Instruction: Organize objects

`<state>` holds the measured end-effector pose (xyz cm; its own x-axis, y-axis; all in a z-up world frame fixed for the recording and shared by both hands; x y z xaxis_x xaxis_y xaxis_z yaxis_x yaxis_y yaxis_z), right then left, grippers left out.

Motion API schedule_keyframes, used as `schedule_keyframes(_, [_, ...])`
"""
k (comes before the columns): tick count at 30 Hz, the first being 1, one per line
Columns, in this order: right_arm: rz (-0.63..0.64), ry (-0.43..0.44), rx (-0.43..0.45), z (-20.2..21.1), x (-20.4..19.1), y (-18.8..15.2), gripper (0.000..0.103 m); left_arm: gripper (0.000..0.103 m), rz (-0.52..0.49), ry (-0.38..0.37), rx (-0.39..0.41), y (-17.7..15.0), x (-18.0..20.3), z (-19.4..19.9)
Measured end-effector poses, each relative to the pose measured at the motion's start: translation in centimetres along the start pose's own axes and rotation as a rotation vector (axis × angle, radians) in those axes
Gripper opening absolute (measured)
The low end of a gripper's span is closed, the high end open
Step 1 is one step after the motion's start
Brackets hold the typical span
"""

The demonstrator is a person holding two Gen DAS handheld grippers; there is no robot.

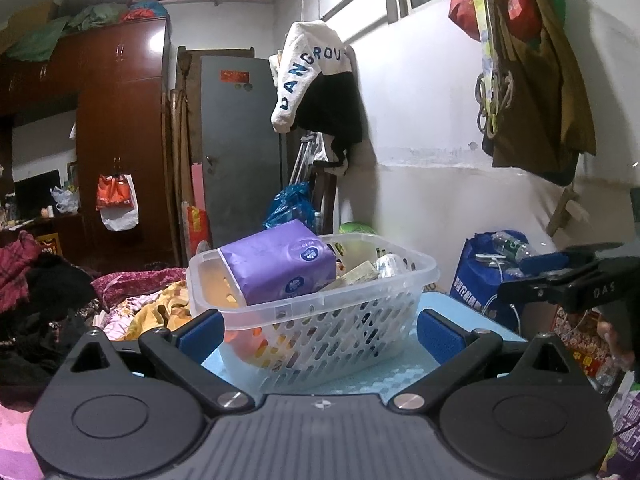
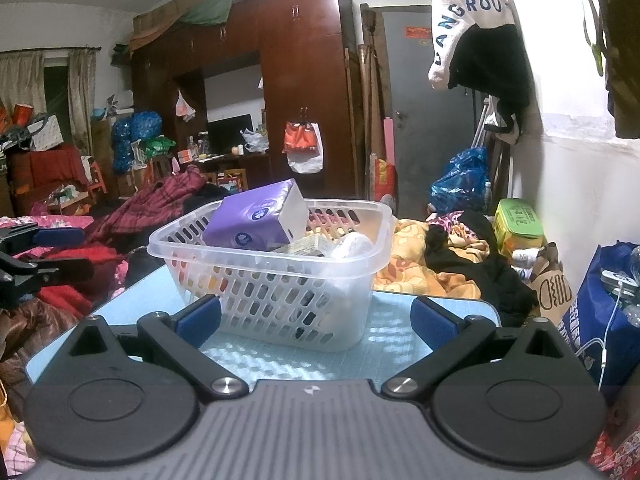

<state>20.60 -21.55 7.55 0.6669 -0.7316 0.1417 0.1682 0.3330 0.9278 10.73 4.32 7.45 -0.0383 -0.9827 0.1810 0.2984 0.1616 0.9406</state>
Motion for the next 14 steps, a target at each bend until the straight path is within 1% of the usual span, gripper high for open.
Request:
schedule_keyframes(2, [0.004, 0.003, 0.002, 0.06, -0.01, 0.03, 0.103, 0.103, 0.0, 0.014, 0.003, -0.15, 0.05, -0.24])
schedule_keyframes(6, [0.019, 0.007, 0.0, 0.17, -0.1, 0.0, 0.103, 0.103, 0.005, 0.009, -0.026, -0.39, 0.11, -0.98])
schedule_keyframes(9, [0.026, 0.006, 0.0, 0.23, -0.12, 0.0, 0.103, 0.103, 0.004, 0.011, -0.026, -0.5, 0.2, -1.06])
schedule_keyframes(14, [0.025, 0.012, -0.001, 0.08, -0.12, 0.07, 0.103, 0.103, 0.03, 0.006, -0.022, -0.7, 0.13, -1.08])
Point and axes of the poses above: each gripper's, at about its wrist camera, not at the fingertips, and z roughly against the way its jaws point, x to its right, y to its top, the point moved 2 cm from there along -z, roughly the way its jaws point, and after that the axes turned 13 degrees about z, right-handed, at the moved point
